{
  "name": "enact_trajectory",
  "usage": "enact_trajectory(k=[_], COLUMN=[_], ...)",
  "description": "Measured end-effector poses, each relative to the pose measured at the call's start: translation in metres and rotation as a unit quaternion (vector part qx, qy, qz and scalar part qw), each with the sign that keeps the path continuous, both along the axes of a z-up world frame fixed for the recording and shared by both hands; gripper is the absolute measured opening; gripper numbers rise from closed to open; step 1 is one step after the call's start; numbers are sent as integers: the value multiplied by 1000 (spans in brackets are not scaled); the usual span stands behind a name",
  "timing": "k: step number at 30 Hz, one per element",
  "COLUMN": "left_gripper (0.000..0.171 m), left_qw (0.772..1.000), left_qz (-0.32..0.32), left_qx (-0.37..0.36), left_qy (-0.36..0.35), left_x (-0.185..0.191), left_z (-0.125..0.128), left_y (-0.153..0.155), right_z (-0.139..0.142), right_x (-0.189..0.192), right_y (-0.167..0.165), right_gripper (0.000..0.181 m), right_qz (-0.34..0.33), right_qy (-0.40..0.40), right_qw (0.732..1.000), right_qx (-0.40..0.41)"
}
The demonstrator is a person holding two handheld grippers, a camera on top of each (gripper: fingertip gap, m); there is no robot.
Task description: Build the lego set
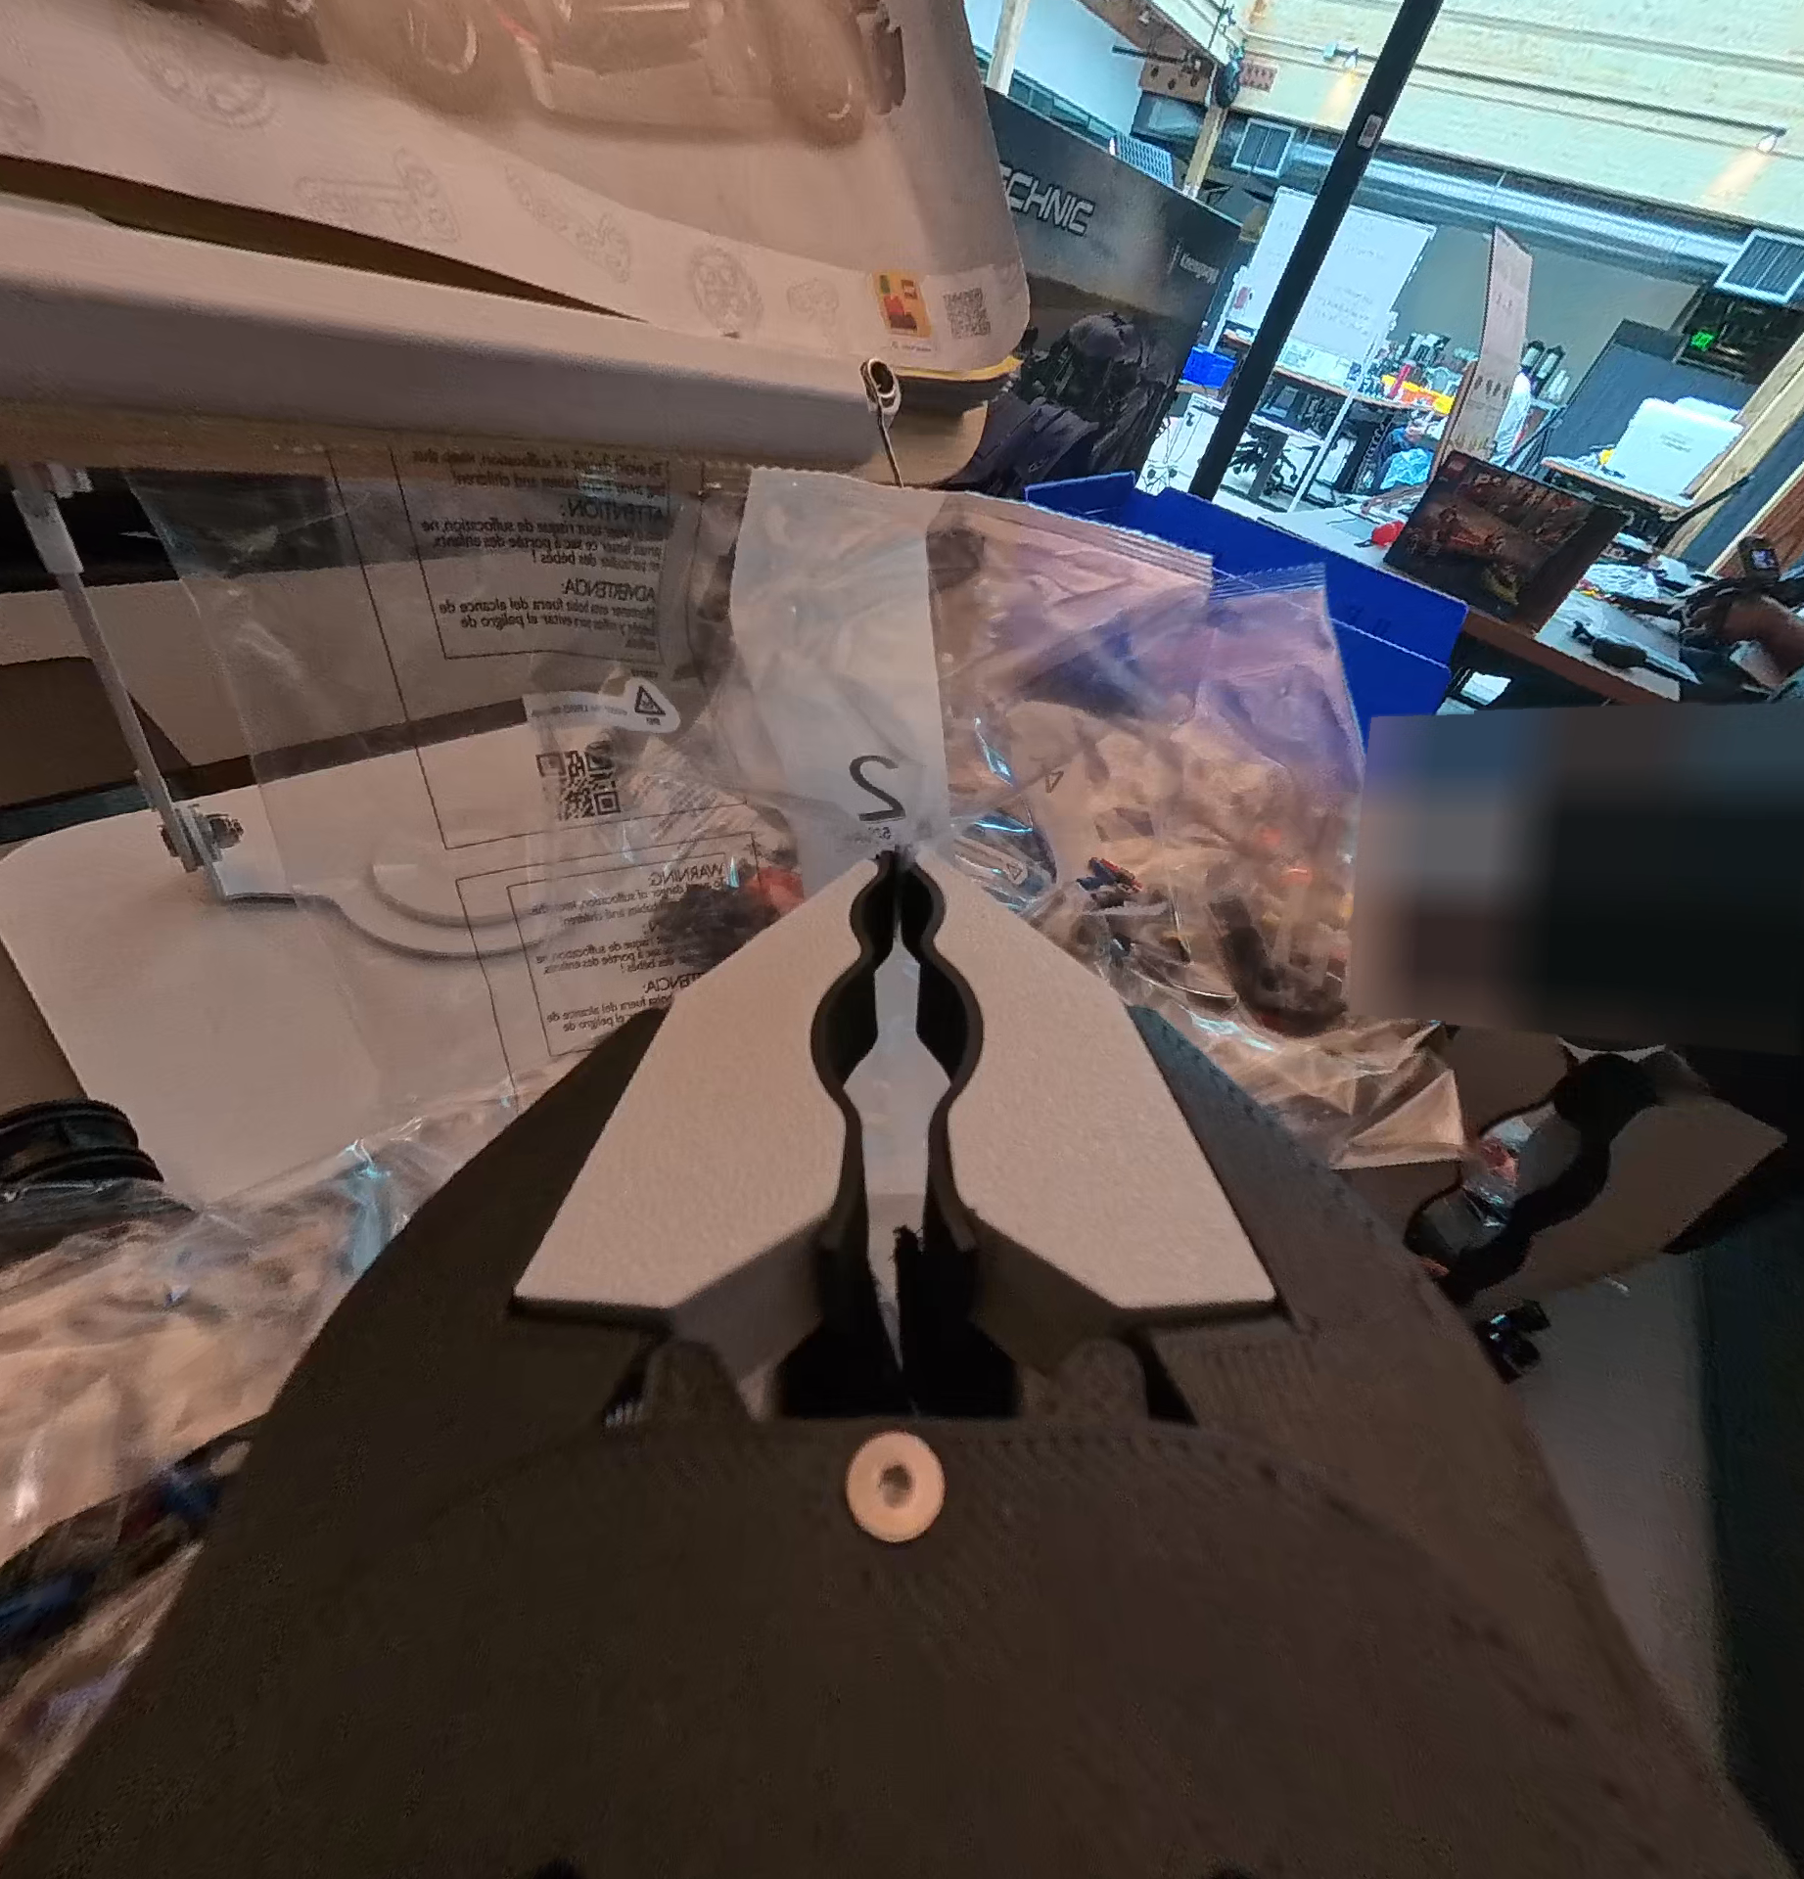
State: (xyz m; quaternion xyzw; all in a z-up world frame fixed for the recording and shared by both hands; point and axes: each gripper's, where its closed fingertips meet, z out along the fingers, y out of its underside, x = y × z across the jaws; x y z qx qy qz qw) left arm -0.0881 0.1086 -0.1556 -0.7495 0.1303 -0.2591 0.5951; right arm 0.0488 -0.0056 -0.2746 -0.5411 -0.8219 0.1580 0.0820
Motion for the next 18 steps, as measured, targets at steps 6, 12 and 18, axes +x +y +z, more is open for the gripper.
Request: enact_trajectory(k=[6,12,18], left_gripper=[0,0,0], left_qw=[1000,1000,1000], left_qz=[2,2,0], left_qx=[2,3,3], left_qy=[-1,-1,0], left_x=[-1,-2,-1], left_z=[2,3,2], left_y=[-1,-2,-1], right_z=[-6,9,4], right_x=[-2,-3,-2], right_y=[-3,-6,-12], right_gripper=[0,0,15], right_qz=[8,3,8], right_qy=[-2,17,12], right_qw=[1000,1000,1000], right_qx=[5,-14,-15])
